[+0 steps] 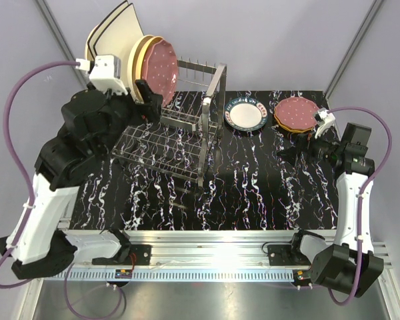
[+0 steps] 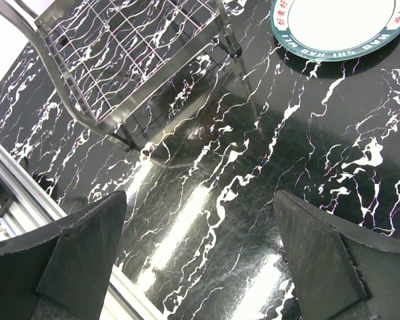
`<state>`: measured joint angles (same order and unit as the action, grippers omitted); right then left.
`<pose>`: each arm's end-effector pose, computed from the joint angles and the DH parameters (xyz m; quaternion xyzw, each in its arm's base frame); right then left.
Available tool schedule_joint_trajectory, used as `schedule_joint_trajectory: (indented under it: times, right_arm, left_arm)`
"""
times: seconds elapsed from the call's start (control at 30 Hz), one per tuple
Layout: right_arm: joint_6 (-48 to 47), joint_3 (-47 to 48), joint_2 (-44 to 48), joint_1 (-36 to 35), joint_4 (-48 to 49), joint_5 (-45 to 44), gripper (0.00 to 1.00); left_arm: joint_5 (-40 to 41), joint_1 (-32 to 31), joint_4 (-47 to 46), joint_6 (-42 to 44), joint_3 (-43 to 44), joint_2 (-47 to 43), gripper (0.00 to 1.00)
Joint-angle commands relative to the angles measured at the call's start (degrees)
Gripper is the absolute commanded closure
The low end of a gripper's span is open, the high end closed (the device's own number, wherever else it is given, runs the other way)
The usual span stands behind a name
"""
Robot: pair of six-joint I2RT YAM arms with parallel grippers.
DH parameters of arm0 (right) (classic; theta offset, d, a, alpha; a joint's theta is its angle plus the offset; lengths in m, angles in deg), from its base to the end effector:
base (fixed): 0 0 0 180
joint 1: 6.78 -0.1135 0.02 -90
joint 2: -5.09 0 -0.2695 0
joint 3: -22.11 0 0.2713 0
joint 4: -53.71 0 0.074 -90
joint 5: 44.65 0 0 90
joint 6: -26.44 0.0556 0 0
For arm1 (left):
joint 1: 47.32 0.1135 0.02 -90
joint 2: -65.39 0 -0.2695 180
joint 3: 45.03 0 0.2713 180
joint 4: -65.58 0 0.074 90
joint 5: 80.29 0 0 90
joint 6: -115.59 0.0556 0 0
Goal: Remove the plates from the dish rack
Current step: Grab a plate with the left arm
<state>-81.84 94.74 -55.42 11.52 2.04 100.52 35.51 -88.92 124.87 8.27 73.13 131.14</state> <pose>0.2366 -0.0302 0.3377 -0.1972 0.8018 0.2792 0.4901 0.1641 -0.1133 0.5593 0.0086 0.7442 -0.1726 0.6452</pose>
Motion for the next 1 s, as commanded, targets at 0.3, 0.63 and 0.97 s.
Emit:
schedule_joint_trajectory:
  times: [0.3,0.63,0.97]
  right_arm:
    - [-0.9,0.3,2.4,-0.2,0.0,2.0,0.00]
    - [-1.0,0.3,2.6,-0.3,0.0,2.1,0.00]
    - [-1.0,0.3,2.4,-0.3,0.1,2.0,0.00]
  left_arm:
    - [1.4,2.1,-1.3,3.0,14.6,12.6,0.16]
    - [-0.8,6.0,-1.6,3.1,15.3,16.2,0.18]
    - [-3.7,6.5,-1.5,2.9,14.9,17.0,0.20]
